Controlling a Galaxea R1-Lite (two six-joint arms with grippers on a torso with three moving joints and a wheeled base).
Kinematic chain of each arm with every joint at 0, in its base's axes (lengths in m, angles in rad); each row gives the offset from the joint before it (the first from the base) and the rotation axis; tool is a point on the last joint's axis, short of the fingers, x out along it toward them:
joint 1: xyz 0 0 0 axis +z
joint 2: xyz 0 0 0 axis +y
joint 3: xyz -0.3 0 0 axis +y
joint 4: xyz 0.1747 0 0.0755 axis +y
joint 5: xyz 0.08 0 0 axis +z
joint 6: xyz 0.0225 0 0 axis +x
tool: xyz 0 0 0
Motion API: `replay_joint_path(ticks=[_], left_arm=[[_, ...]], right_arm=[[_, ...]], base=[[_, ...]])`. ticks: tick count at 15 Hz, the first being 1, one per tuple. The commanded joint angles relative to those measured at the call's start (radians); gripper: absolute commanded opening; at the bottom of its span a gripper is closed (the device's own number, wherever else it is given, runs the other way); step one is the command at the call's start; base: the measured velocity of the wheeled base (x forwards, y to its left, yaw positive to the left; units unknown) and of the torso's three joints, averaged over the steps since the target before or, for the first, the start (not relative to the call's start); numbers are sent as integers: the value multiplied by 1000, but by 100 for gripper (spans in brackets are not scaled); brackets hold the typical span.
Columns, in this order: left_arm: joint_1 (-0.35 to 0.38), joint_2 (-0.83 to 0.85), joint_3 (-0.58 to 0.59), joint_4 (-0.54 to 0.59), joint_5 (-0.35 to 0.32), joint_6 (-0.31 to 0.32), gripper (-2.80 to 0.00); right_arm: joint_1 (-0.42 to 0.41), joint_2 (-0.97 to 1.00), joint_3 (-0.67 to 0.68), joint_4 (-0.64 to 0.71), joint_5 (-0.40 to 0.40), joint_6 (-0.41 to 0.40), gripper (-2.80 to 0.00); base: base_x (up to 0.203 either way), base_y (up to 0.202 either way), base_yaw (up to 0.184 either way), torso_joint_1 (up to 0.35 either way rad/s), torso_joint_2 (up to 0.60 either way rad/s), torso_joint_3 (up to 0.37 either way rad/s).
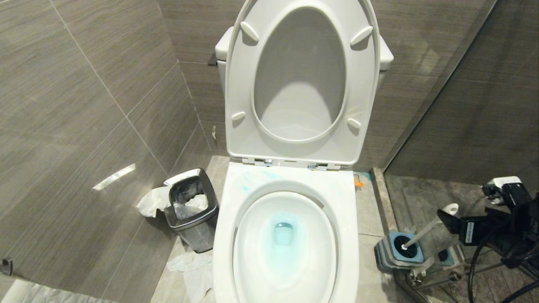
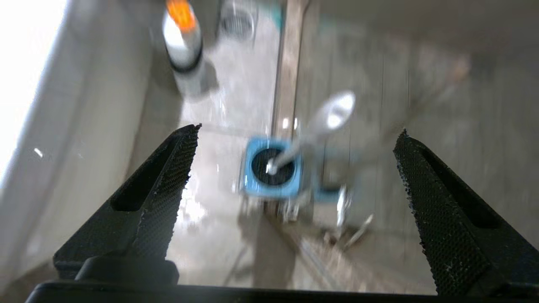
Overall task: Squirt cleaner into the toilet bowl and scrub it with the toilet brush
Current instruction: Flush the toilet
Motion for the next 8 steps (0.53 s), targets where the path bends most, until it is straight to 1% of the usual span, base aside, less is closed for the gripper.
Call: replay_joint_path(ticks=[1,6,8], left_arm=[[1,1,0,0,0,0,-280],[1,1,0,0,0,0,-280],[1,1,0,0,0,0,-280]], right_arm=[[0,-109,3,-5,5,-7,0],[0,-191,-38,-4,11,-4,0],[0,-238,-50,-3,50,-5,0]], base=[[0,0,0,0,0,0],[0,0,0,0,0,0],[0,0,0,0,0,0]])
